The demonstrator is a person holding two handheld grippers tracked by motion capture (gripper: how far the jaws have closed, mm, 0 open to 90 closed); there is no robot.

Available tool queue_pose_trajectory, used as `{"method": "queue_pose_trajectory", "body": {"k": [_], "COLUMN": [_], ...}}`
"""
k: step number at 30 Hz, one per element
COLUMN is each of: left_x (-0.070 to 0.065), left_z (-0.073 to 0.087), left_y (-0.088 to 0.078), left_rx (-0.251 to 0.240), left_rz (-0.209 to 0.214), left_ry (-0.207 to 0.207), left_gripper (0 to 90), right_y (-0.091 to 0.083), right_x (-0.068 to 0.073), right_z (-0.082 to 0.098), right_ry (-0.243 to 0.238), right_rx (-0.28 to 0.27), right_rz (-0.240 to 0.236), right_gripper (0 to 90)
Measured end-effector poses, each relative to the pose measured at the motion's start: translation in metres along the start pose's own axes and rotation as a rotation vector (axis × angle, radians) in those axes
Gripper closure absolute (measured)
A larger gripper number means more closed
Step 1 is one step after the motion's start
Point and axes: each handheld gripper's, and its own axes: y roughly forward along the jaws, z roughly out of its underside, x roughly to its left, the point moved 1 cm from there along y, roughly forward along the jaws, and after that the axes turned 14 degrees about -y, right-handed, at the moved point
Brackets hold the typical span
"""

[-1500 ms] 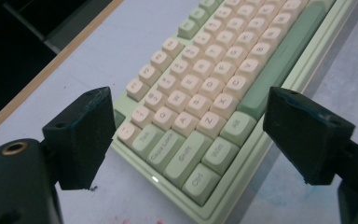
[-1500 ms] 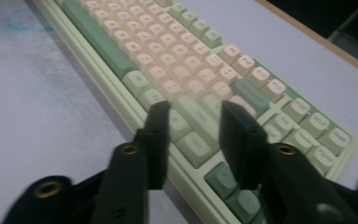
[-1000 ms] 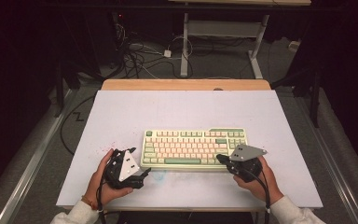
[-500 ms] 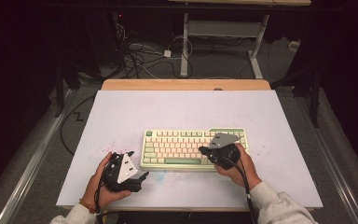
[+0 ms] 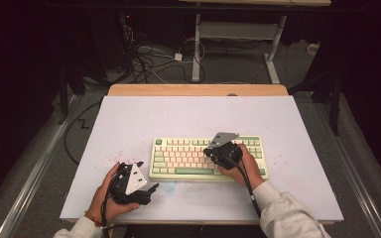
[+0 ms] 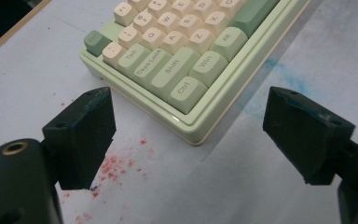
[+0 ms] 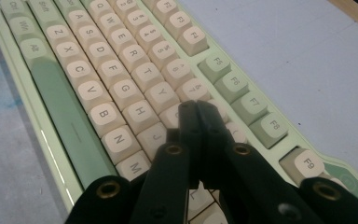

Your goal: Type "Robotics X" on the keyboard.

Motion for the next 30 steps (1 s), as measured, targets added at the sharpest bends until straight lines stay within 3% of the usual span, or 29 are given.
{"method": "queue_pose_trajectory", "body": {"k": [11, 17, 30], "left_x": [0.0, 0.002, 0.001], "left_z": [0.0, 0.001, 0.001], "left_y": [0.001, 0.001, 0.002], "left_rx": [0.005, 0.008, 0.011], "left_rz": [0.007, 0.014, 0.007], "left_ry": [-0.001, -0.016, -0.017], "left_gripper": [15.7, 15.7, 15.7], "right_y": [0.01, 0.011, -0.011], "right_x": [-0.002, 0.0, -0.001], "right_z": [0.001, -0.001, 0.0], "right_ry": [0.0, -0.011, 0.034], "right_rx": [0.028, 0.071, -0.044], "right_rz": [-0.003, -0.012, 0.016], "right_gripper": [90.0, 90.0, 90.0]}}
